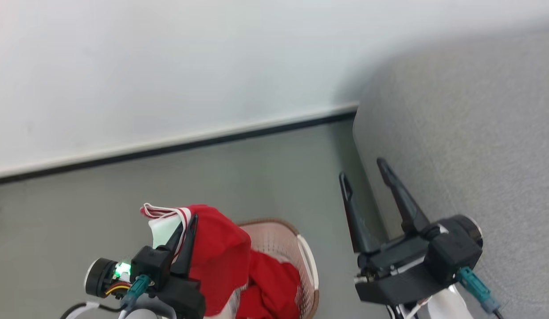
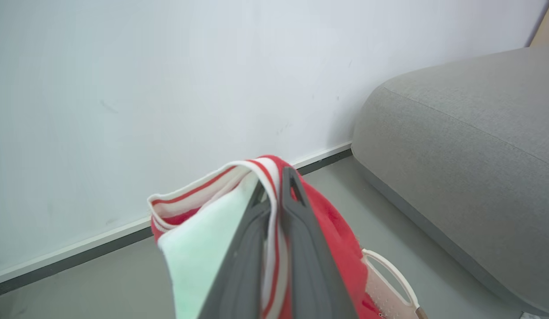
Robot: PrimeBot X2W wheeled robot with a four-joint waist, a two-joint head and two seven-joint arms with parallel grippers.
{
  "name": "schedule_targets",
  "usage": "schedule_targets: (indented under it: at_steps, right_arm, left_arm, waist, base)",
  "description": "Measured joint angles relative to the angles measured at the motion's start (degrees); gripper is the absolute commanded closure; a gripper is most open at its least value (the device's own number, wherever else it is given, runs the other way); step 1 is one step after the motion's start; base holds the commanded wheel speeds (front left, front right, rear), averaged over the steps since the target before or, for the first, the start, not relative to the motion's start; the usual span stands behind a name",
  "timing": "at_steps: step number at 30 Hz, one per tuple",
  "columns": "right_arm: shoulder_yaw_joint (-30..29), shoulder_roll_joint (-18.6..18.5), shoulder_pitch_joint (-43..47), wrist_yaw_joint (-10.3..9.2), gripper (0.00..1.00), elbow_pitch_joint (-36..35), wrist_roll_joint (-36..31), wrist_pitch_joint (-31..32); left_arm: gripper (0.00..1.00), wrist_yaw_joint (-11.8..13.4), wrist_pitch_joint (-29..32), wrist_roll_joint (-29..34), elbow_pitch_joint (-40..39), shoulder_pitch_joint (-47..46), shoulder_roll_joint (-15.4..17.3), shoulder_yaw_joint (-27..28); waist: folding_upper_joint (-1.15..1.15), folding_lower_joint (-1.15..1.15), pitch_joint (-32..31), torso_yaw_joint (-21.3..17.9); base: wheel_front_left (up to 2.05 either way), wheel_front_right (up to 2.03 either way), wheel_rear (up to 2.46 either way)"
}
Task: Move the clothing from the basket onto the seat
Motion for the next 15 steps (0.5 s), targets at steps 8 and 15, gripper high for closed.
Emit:
schedule_targets:
  at_steps: [8, 15]
  right_arm:
    - [1.04, -0.77, 3.25, 0.00, 0.00, 0.83, 0.65, -0.01]
    - [2.30, -1.15, 3.97, 0.00, 0.00, 2.25, 1.67, 0.00]
  left_arm:
    - [1.00, 0.79, 0.01, 1.36, -8.34, 1.33, 0.46, 1.40]
    - [1.00, 0.46, 0.01, 1.80, -12.25, 0.51, 1.02, 1.88]
  waist:
    - [0.00, 0.00, -6.21, -0.50]
    - [0.00, 0.00, -9.08, -1.70]
  base:
    - [0.00, 0.00, 0.00]
    - [0.00, 0.00, 0.00]
